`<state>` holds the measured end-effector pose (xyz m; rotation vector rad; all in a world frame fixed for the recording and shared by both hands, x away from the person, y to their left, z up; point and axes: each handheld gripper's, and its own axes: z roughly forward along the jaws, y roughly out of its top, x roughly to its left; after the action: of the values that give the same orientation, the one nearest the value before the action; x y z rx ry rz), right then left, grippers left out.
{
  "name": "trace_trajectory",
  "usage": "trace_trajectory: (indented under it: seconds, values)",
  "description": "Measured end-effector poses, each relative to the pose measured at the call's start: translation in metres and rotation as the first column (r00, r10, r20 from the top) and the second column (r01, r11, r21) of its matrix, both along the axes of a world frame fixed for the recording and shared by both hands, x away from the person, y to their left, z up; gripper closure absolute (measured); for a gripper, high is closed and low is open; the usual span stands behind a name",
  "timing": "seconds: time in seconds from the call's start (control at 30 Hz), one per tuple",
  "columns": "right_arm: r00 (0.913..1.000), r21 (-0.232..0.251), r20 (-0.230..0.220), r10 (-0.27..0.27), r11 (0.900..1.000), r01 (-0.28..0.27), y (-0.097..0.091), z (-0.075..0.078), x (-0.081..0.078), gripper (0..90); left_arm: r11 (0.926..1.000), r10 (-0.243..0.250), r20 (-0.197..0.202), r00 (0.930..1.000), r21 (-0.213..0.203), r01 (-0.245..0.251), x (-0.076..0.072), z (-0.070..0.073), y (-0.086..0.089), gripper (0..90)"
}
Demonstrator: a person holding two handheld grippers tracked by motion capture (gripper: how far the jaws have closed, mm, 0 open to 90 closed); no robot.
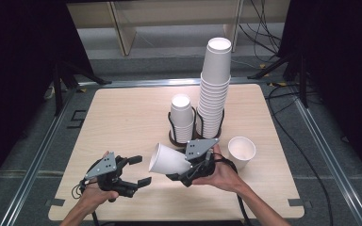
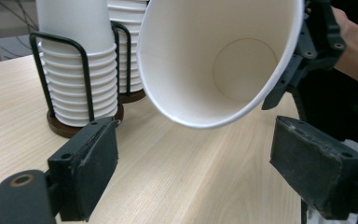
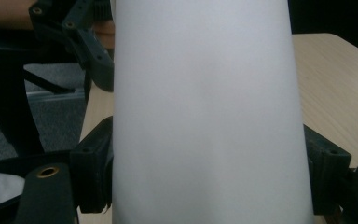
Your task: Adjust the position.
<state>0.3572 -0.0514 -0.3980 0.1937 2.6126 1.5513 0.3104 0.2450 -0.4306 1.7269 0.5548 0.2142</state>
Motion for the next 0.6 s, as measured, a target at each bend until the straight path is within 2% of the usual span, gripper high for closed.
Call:
trace_trajectory:
  seconds: [0.07, 0.1, 0.13, 0.2, 0.3, 0.37, 0.4, 0.53, 0.57, 0.6]
  values:
    - [1.0000, 0.015, -0.002, 0.000, 0.9999, 0.000, 0.000, 0.000, 0.000, 23.3, 1.0000, 0.006, -0.012, 0.9999, 0.002, -0.006, 0.000, 0.000, -0.001, 14.6]
    - [0.9999, 0.021, -0.013, 0.005, 0.9998, -0.005, 0.001, -0.001, 0.000, 23.2, 0.9999, 0.010, -0.009, 0.9999, -0.014, -0.010, 0.000, -0.002, -0.002, 14.6]
    - [0.9999, 0.023, -0.012, -0.001, 0.9997, 0.001, 0.003, -0.002, -0.002, 23.2, 0.9993, 0.005, -0.025, 0.9997, -0.036, -0.006, 0.001, -0.005, -0.004, 14.6]
    - [0.9999, 0.030, -0.001, 0.010, 0.9995, -0.010, 0.005, -0.003, -0.001, 23.1, 0.9997, 0.019, -0.035, 0.9992, -0.017, -0.020, 0.000, -0.004, -0.004, 14.7]
    - [0.9999, 0.037, -0.004, 0.012, 0.9993, -0.012, 0.006, -0.005, -0.002, 23.2, 0.9998, 0.011, -0.030, 0.9995, -0.014, -0.011, -0.001, -0.004, -0.003, 14.7]
    - [0.9997, 0.043, -0.003, 0.025, 0.9988, -0.024, 0.008, -0.008, -0.002, 23.1, 0.9991, 0.001, -0.024, 0.9997, -0.042, -0.002, 0.000, -0.005, -0.005, 14.6]
    - [0.9995, 0.042, -0.015, 0.027, 0.9988, -0.026, 0.008, -0.008, -0.003, 23.1, 0.9999, 0.009, -0.023, 0.9997, -0.011, -0.010, -0.002, -0.004, -0.005, 14.6]
    - [0.9993, 0.040, 0.000, 0.038, 0.9985, -0.038, 0.010, -0.011, -0.004, 23.1, 1.0000, -0.005, -0.012, 0.9999, 0.004, 0.005, -0.002, -0.006, -0.007, 13.6]
    - [0.9986, 0.039, -0.021, 0.047, 0.9982, -0.047, 0.011, -0.013, -0.005, 23.1, 0.9998, -0.019, -0.006, 0.9998, -0.002, 0.019, -0.003, -0.006, -0.009, 13.6]
    - [0.9978, 0.043, -0.022, 0.062, 0.9972, -0.061, 0.013, -0.014, -0.006, 23.1, 0.9995, -0.031, -0.002, 0.9995, 0.004, 0.031, -0.004, -0.006, -0.011, 12.8]
